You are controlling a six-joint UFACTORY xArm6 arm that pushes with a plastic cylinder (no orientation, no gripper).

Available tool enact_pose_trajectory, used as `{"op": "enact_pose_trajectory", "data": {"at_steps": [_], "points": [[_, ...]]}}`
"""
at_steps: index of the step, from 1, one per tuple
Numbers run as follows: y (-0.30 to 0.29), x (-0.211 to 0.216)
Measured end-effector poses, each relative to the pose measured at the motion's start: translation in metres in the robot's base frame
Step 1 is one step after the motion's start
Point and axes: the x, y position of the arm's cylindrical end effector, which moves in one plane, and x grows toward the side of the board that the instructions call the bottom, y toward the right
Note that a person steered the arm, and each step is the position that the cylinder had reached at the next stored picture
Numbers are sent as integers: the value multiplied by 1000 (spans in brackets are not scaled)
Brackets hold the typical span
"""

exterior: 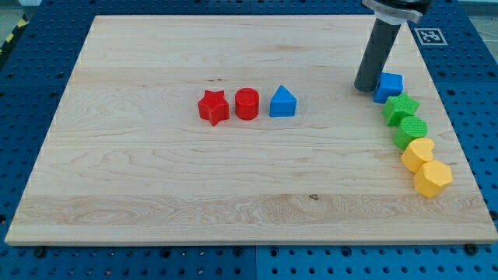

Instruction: Move the blue triangle parallel to the green circle

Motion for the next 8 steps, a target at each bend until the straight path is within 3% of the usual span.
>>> {"op": "enact_pose_trajectory", "data": {"at_steps": [8], "points": [[0, -40]]}}
